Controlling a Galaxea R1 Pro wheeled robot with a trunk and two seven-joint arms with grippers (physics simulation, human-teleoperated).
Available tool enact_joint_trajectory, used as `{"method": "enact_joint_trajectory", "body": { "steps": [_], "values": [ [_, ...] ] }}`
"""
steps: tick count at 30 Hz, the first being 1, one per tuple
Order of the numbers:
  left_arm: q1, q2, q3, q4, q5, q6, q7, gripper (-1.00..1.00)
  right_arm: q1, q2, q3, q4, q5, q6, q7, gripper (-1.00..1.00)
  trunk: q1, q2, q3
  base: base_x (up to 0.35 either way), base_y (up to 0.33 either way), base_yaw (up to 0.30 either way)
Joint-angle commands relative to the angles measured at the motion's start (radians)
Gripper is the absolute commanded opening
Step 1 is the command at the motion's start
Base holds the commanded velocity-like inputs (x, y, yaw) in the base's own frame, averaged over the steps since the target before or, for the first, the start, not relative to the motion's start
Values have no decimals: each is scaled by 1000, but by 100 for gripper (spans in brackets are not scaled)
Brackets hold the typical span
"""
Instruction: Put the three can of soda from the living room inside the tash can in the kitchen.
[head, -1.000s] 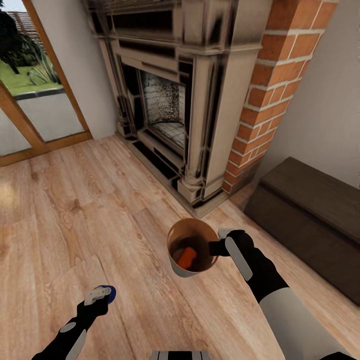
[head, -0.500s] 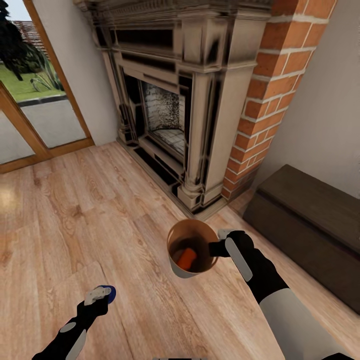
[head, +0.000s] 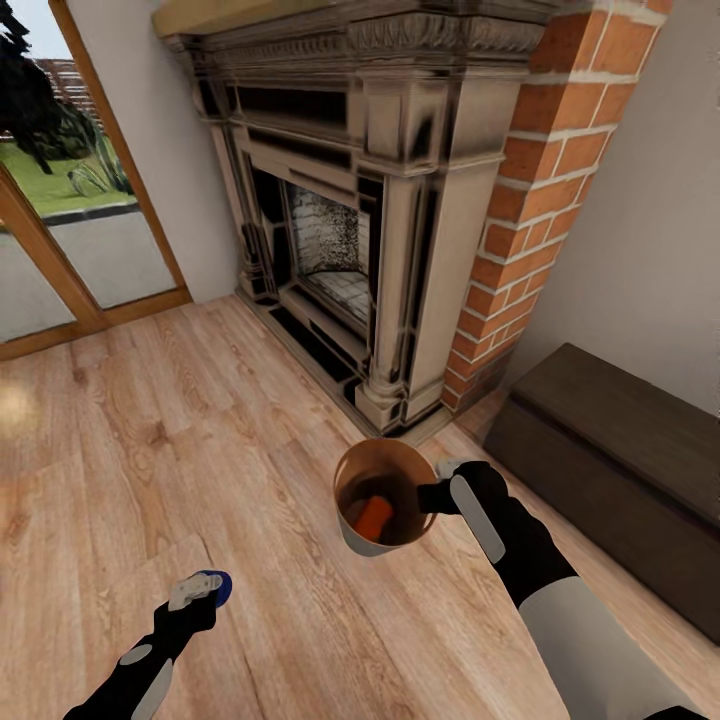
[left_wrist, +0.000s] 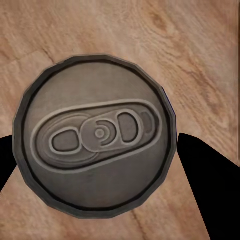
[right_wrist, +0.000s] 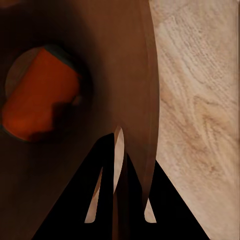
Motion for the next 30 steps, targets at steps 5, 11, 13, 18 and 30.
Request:
{"method": "enact_joint_trajectory", "body": {
  "steps": [5,11,13,18,30],
  "values": [
    [0,0,0,0,0,0,0,-100,0,0,0,0,-21,-5,5,-100,-19,35,24,0,0,0],
    [0,0,0,0,0,0,0,-100,1,0,0,0,-21,-5,5,-100,-42,77,53,0,0,0],
    [0,0,0,0,0,0,0,-100,1,0,0,0,-21,-5,4,-100,-50,91,62,0,0,0],
    [0,0,0,0,0,0,-1,-100,1,0,0,0,-21,-5,5,-100,-69,126,86,0,0,11],
    [0,0,0,0,0,0,0,-100,1,0,0,1,-21,-5,5,-100,-115,210,143,0,0,64]
  ]
}}
